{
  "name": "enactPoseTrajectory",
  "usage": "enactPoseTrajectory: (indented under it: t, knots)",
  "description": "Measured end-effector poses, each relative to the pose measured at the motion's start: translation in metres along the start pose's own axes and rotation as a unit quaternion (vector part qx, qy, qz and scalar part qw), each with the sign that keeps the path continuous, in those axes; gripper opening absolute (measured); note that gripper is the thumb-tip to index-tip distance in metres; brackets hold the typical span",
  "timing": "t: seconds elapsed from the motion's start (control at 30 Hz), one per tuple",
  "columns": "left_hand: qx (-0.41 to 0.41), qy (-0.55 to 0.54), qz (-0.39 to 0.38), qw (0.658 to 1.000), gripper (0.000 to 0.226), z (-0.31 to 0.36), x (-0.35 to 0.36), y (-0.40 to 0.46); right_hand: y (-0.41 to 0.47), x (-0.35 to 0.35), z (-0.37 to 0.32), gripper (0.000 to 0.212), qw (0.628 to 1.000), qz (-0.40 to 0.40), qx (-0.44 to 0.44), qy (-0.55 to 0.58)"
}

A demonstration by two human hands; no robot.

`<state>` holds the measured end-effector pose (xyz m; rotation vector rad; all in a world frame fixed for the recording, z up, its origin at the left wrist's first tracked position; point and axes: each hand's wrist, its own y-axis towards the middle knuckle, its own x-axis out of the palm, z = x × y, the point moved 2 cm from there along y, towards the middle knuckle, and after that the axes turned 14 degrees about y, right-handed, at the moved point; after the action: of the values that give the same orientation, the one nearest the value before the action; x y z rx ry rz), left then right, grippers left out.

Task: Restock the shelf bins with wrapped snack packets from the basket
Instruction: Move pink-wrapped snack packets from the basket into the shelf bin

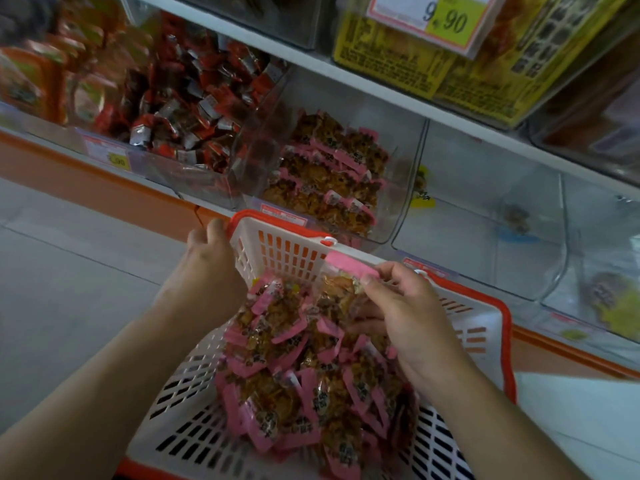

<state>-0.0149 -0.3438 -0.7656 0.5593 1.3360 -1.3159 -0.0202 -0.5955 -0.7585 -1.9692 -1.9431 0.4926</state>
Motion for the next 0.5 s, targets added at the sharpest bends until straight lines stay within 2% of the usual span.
enactPoseTrajectory:
  t: [0.1, 0.13, 0.17, 0.2, 0.27, 0.33, 0.4, 0.43, 0.5]
  knots:
    - [0.054, -0.031, 0.144, 0.988, 0.050, 0.020, -0.022, -0.012, -0.002, 0.003, -0.014, 0.016, 1.000, -0.005, -0.024, -0.005]
    - [0.079, -0.060, 0.153, 0.983, 0.039, 0.030, -0.028, -0.019, -0.004, 0.004, -0.019, 0.016, 0.999, -0.014, -0.030, 0.000]
    - [0.093, -0.096, 0.121, 0.984, 0.028, 0.041, -0.032, -0.028, -0.006, 0.006, -0.024, 0.016, 0.999, -0.021, -0.036, 0.005]
    - [0.090, -0.141, 0.055, 0.984, 0.024, 0.049, -0.031, -0.035, -0.008, 0.007, -0.028, 0.015, 0.998, -0.022, -0.053, 0.002]
    - [0.022, -0.272, -0.076, 0.959, 0.038, 0.063, -0.026, -0.046, -0.013, 0.008, -0.037, 0.011, 0.992, -0.007, -0.124, -0.013]
    - [-0.093, -0.406, -0.163, 0.894, 0.056, 0.066, -0.019, -0.047, -0.019, 0.007, -0.045, 0.008, 0.975, -0.013, -0.219, -0.026]
    - [-0.153, -0.498, -0.235, 0.821, 0.070, 0.066, -0.016, -0.047, -0.025, 0.008, -0.050, 0.006, 0.951, -0.072, -0.297, -0.057]
    - [-0.151, -0.525, -0.252, 0.799, 0.067, 0.065, -0.015, -0.047, -0.027, 0.008, -0.052, 0.004, 0.935, -0.102, -0.330, -0.082]
    - [-0.108, -0.554, -0.246, 0.787, 0.050, 0.065, -0.011, -0.045, -0.027, 0.006, -0.050, 0.003, 0.901, -0.145, -0.389, -0.128]
